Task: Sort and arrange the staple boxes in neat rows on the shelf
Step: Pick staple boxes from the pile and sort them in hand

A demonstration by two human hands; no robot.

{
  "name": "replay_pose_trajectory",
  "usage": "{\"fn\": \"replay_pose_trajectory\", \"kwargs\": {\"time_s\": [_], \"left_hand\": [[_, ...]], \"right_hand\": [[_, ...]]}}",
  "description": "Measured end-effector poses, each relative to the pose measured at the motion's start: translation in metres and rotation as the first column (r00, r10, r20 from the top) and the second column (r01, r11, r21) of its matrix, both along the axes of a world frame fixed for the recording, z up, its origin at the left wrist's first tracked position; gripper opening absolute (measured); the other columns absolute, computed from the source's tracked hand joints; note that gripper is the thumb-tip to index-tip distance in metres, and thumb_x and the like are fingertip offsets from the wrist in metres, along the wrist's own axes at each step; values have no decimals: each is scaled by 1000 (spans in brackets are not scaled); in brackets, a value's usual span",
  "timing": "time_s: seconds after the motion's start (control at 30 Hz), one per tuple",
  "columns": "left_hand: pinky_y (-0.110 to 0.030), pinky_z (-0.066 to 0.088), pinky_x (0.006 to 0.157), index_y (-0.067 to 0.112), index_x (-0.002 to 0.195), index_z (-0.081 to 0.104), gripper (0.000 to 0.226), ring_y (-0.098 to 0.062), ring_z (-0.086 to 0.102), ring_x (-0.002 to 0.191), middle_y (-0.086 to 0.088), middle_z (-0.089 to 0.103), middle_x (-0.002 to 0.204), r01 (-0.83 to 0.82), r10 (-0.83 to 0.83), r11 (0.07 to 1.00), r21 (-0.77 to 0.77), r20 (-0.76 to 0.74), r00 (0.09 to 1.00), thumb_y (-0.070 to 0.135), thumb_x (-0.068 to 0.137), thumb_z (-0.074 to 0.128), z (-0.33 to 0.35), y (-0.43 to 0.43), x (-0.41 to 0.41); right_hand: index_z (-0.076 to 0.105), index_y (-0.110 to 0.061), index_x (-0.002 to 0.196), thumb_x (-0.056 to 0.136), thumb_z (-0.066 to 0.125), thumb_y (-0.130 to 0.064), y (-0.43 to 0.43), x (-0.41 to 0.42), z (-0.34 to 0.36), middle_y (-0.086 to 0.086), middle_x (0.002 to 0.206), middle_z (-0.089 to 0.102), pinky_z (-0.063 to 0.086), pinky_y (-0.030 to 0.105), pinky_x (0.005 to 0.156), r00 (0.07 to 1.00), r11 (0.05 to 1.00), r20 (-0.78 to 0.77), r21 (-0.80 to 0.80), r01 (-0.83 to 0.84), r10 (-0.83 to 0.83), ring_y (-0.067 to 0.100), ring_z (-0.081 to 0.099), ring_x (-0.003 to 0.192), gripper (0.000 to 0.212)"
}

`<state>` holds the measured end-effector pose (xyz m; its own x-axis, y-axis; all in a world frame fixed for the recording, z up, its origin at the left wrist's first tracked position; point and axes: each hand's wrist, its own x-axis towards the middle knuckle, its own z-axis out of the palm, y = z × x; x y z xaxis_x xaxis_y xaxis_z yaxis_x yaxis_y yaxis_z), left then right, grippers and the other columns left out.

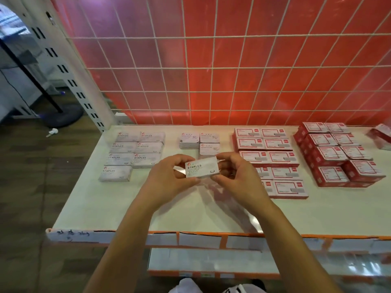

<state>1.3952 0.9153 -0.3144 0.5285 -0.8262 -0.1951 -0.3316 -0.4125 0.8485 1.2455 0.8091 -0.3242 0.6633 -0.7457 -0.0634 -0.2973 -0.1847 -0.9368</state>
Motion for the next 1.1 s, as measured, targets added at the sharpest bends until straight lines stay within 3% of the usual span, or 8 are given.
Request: {"fn": "replay_pose_trajectory", "kwargs": {"time_s": [0.2,0.33,0.5,0.63,0.73,0.87,1.0,1.1], "left_hand": [[-13,54,67,34,115,59,47,2,64,76,19,63,98,-28,22,999,46,127,992,27,74,80,-2,27,19],[-7,50,69,28,123,60,52,3,63,80,11,66,107,-65,55,997,37,237,970,26,74,80,-6,45,33],[-27,47,86,23,127,58,51,-13,59,100,2,63,119,-53,27,998,38,511,859,31,79,75,-15,65,42],[-29,36,92,22,128,56,45,-23,47,116,0,58,127,-96,59,995,29,606,793,25,85,68,-20,80,49],[-31,38,93,22,128,56,44,-23,46,116,1,58,126,-141,97,990,17,647,756,24,86,68,-21,89,56],[-30,41,92,17,124,60,43,-22,48,114,0,59,124,-197,152,980,-8,669,728,18,83,71,-23,98,65],[-31,42,92,15,121,62,42,-23,48,114,-2,58,124,-244,203,969,-33,667,717,14,80,73,-25,103,73],[-33,42,93,17,127,58,48,-24,45,117,-4,54,128,-279,229,960,-27,649,725,15,81,73,-26,105,77]], "right_hand": [[51,-33,123,82,71,-10,24,23,-5,-10,91,63,53,13,72,996,994,-69,-90,-58,52,4,62,82,51],[59,-29,118,78,75,-14,41,41,-11,-8,91,57,45,6,65,993,979,-115,-199,-40,17,3,56,74,46],[63,-22,112,75,76,-9,58,61,-15,-5,81,61,46,13,65,993,977,-117,-208,-41,17,7,56,70,42],[64,-21,111,76,74,-13,66,74,-18,-8,78,61,45,16,70,989,974,-146,-220,-47,14,9,57,72,38],[63,-20,114,77,73,-15,70,83,-21,-8,80,61,44,19,72,984,974,-176,-223,-40,0,11,57,75,39],[62,-20,117,78,74,-19,73,93,-24,-7,84,61,37,8,62,979,970,-206,-240,-42,-9,9,55,76,41],[61,-18,118,79,73,-21,76,102,-26,-4,89,61,44,21,72,976,960,-217,-275,-54,-7,14,55,80,41],[61,-17,118,81,71,-22,77,108,-25,-5,89,58,41,22,73,969,942,-247,-325,-85,2,14,53,81,38]]}}
